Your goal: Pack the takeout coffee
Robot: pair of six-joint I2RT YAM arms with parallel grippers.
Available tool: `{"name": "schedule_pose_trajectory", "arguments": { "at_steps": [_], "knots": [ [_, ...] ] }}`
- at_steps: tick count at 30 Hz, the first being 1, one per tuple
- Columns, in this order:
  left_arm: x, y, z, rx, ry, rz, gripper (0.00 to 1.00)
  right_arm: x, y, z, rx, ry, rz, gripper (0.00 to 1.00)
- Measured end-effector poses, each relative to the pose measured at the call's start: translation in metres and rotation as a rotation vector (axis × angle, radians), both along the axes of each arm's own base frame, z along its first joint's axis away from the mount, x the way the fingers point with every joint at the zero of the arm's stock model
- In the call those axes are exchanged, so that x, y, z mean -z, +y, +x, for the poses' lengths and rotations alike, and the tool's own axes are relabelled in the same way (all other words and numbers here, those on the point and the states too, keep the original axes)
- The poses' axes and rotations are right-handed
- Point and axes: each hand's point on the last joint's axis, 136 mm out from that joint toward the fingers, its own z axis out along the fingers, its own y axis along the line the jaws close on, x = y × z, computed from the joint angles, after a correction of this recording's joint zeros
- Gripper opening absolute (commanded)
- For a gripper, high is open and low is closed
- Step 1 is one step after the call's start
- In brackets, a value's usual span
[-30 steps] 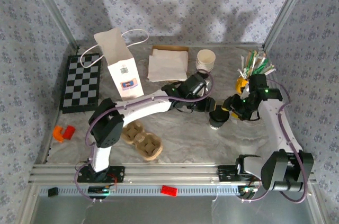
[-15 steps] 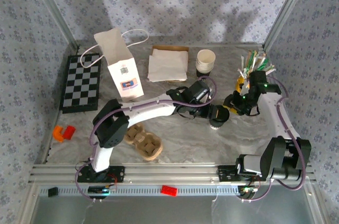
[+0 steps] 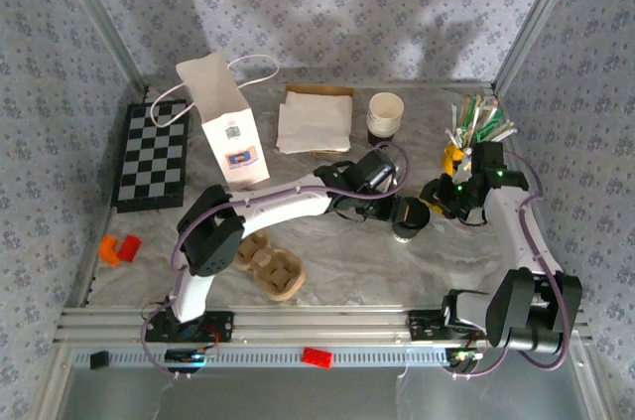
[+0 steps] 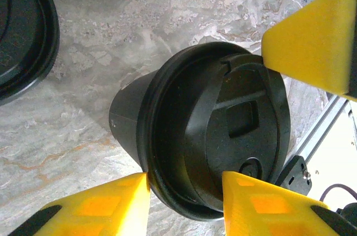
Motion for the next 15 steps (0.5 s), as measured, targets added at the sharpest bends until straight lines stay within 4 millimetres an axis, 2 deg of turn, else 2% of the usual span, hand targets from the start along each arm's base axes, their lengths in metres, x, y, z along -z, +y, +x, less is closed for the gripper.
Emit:
{"name": "schedule_pose_trajectory", "arguments": {
  "at_steps": [8,15],
  "knots": [
    [-0.001,-0.001,0.016,0.03,-0.051,-0.028,0.37,-0.003,0.001,-0.005,0.027,-0.017,-0.013,0.35],
    [-0.007,-0.01,0.03,0.07,-0.139,-0.052,0.39,-0.004,-0.001,-0.029,0.077,0.018,-0.034,0.38]
  ]
}}
